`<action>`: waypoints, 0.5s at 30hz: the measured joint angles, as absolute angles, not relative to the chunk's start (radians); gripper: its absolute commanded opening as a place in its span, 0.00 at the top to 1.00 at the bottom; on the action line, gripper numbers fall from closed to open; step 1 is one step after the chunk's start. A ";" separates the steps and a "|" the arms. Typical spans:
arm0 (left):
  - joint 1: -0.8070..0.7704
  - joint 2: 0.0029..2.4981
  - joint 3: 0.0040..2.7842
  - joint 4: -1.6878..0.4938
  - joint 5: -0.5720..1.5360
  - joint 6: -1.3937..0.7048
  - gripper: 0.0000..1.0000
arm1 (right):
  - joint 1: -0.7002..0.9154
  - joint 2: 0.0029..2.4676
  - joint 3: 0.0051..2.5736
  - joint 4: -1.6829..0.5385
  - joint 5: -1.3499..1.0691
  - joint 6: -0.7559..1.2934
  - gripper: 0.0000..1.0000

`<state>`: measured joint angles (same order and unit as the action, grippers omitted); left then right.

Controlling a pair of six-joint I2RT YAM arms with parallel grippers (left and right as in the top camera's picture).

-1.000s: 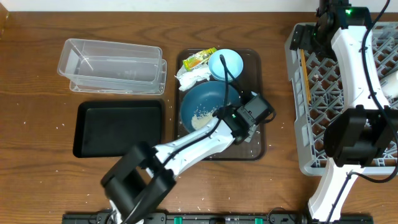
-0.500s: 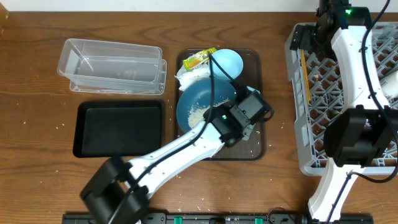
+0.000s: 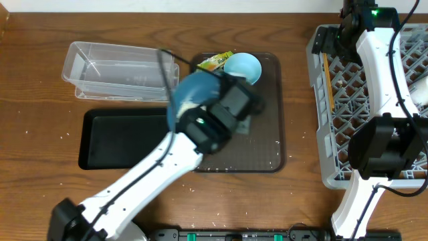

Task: Sort waste into correct bins and load items into the dishwasher rack
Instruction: 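Lift the blue plate and carry it left over the black tray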

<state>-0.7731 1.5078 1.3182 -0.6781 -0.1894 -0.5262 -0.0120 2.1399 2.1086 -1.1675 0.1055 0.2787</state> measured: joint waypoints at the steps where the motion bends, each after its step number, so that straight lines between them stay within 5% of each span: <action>1: -0.751 1.498 1.318 -0.693 -0.186 -0.542 0.94 | -0.012 2.140 2.109 -1.168 0.105 0.279 0.01; 15: -0.449 1.477 1.318 -0.757 0.115 -0.610 0.94 | -0.012 2.140 2.109 -1.168 0.105 0.279 0.01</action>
<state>-0.4488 1.4769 1.3182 -0.7567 0.1146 -0.6098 -0.0120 2.1399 2.1086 -1.1679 0.1051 0.2787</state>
